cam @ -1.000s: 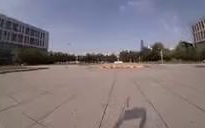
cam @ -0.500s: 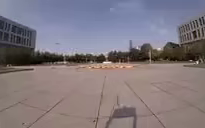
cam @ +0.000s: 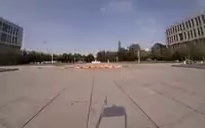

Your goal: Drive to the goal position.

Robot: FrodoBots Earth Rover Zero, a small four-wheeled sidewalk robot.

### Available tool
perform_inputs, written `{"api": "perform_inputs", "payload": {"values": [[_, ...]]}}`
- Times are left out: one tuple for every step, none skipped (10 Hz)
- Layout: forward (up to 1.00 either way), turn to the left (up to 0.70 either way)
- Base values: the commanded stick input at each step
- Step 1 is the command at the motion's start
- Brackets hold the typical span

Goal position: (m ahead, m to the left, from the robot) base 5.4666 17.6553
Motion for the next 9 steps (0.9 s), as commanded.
{"api": "perform_inputs", "payload": {"values": [[1.0, 0.01], [1.0, 0.01], [1.0, 0.01], [1.0, 0.01], [1.0, 0.01], [1.0, 0.01], [1.0, 0.01], [1.0, 0.01], [1.0, 0.01]]}}
